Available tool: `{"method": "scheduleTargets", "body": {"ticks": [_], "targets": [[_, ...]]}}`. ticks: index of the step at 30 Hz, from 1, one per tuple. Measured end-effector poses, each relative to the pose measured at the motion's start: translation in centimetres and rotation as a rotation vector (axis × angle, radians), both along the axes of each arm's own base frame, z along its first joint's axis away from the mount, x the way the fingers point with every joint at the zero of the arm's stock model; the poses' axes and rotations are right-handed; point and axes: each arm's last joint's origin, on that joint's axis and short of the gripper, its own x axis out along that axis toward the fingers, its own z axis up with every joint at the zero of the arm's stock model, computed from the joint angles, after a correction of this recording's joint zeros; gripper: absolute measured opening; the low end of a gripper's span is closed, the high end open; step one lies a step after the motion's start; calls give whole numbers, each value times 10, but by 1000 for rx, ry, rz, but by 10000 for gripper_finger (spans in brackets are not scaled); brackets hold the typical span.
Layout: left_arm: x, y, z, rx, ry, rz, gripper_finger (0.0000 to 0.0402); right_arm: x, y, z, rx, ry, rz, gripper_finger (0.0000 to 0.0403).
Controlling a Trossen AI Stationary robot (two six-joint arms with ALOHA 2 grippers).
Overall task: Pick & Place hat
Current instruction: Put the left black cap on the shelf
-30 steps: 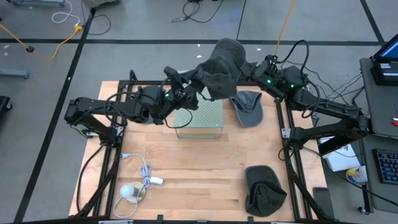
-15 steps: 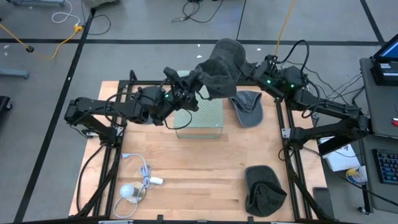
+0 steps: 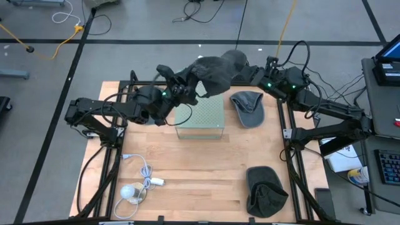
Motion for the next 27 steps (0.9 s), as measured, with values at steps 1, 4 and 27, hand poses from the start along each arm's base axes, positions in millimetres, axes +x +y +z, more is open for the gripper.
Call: {"method": "scheduleTargets", "body": {"ticks": [1, 4, 27], "targets": [[-1, 0, 2, 7, -4, 16, 13, -1, 0, -2, 5, 22, 0, 185], [-3, 1, 5, 29, -3, 39, 10, -2, 1, -8, 27, 98, 2, 195], [-12, 9, 13, 36, 54, 139, 9, -6, 25, -16, -85, 230, 774, 192]]}}
